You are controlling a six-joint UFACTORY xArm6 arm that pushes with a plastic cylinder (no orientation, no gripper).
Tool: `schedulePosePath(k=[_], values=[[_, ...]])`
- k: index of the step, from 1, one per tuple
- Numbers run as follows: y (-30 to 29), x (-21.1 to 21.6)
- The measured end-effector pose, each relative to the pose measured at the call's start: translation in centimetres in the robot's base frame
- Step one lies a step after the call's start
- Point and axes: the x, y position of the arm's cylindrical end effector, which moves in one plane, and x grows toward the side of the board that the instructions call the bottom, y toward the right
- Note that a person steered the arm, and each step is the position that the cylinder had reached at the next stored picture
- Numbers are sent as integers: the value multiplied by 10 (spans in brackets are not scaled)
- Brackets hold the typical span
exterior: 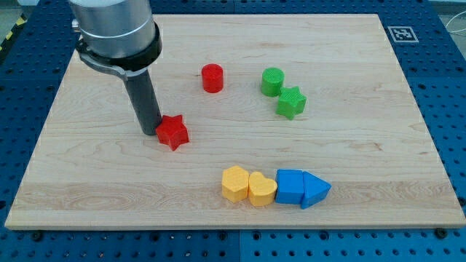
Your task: Move the red star down and a bit right
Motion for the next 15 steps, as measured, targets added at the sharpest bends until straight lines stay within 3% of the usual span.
schedulePosePath(k=[3, 6, 9, 12, 15], values=[[15, -36], [30, 33], [1, 35], [56, 60], [-13, 60]])
